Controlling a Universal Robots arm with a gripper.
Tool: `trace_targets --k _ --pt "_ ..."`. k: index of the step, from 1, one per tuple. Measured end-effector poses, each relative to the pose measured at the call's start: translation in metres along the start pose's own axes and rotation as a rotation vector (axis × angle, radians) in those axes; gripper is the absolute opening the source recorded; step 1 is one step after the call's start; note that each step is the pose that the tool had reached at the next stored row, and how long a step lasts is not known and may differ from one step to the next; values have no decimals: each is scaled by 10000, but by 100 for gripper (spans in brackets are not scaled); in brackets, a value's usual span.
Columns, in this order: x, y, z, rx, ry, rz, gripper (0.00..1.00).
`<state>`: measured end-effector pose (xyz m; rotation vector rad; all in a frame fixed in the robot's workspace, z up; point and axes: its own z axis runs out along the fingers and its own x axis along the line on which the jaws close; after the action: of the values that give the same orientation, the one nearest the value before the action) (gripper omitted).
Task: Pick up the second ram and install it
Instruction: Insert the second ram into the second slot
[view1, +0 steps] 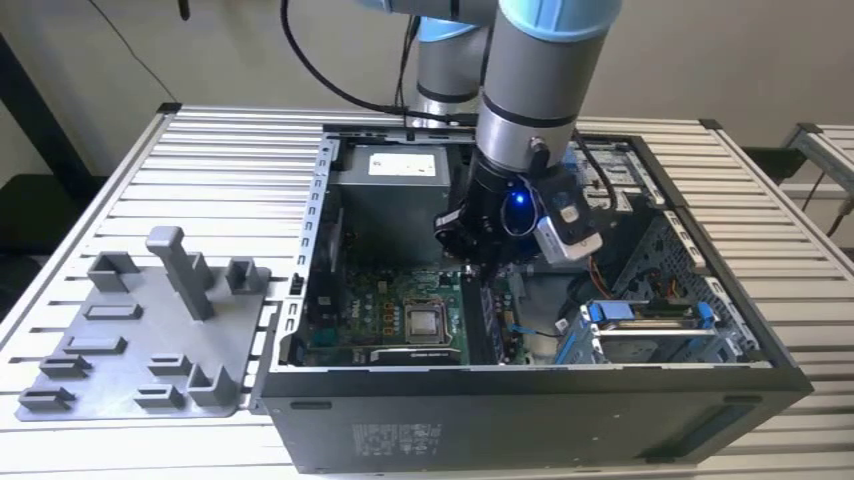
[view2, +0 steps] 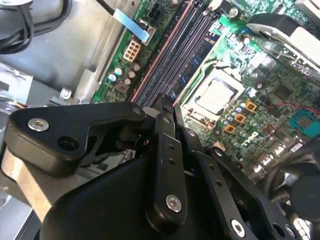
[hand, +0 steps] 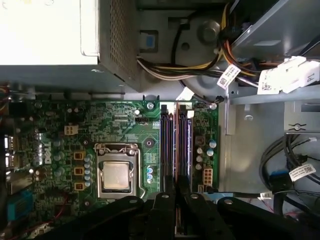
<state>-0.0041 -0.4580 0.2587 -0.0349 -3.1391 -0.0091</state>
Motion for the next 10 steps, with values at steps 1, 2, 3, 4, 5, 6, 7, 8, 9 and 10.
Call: trace_targets --k 1,2,3,4,5,6,7,8,9,10 --pt "3 -2 18 0 0 1 14" --pt "3 -3 36 1 3 -1 14" --pt "4 -4 54 2 6 -2 14" --pt "4 -5 72 2 6 -1 14" --pt "4 -6 90 1 7 -2 14" --pt "4 -6 108 1 7 -1 14" --pt "6 -7 127 1 7 -1 14" --pt "10 -10 144 2 7 2 14" --pt "20 -12 163 7 6 21 14" --pt "32 -13 182 16 6 51 14"
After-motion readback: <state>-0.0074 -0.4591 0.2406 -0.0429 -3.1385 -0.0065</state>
